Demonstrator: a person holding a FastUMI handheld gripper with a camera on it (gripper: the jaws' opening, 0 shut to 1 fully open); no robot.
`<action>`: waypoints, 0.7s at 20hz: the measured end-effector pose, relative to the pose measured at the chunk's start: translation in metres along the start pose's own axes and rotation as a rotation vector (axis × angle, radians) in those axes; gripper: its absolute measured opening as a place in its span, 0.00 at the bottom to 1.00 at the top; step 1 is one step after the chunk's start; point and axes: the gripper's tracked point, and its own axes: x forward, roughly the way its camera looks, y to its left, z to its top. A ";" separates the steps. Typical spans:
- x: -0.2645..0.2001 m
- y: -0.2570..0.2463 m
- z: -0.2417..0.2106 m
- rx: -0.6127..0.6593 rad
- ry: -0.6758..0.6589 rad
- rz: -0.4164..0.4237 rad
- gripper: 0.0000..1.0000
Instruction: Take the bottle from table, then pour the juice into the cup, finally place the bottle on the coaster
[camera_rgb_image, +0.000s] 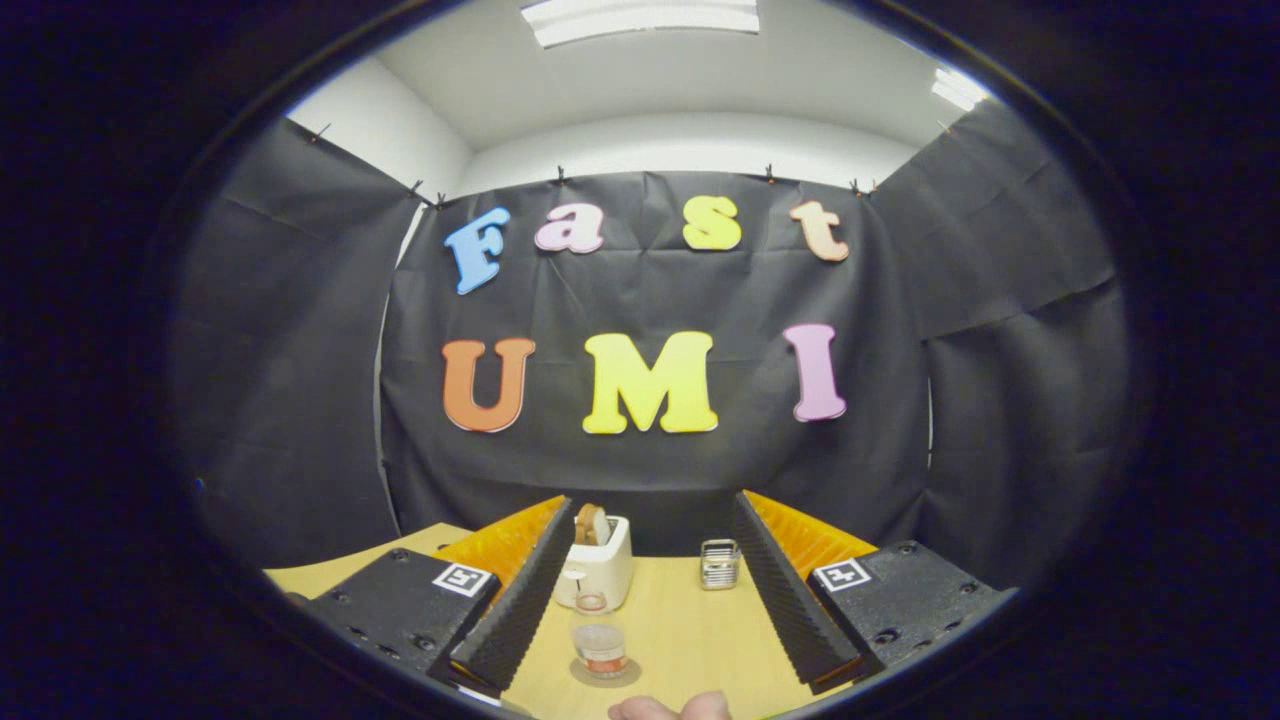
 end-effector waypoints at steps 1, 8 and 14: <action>-0.015 -0.002 0.012 -0.014 -0.001 -0.010 1.00; -0.106 -0.014 0.042 -0.040 -0.003 -0.053 1.00; -0.168 -0.015 0.030 -0.017 0.032 -0.052 1.00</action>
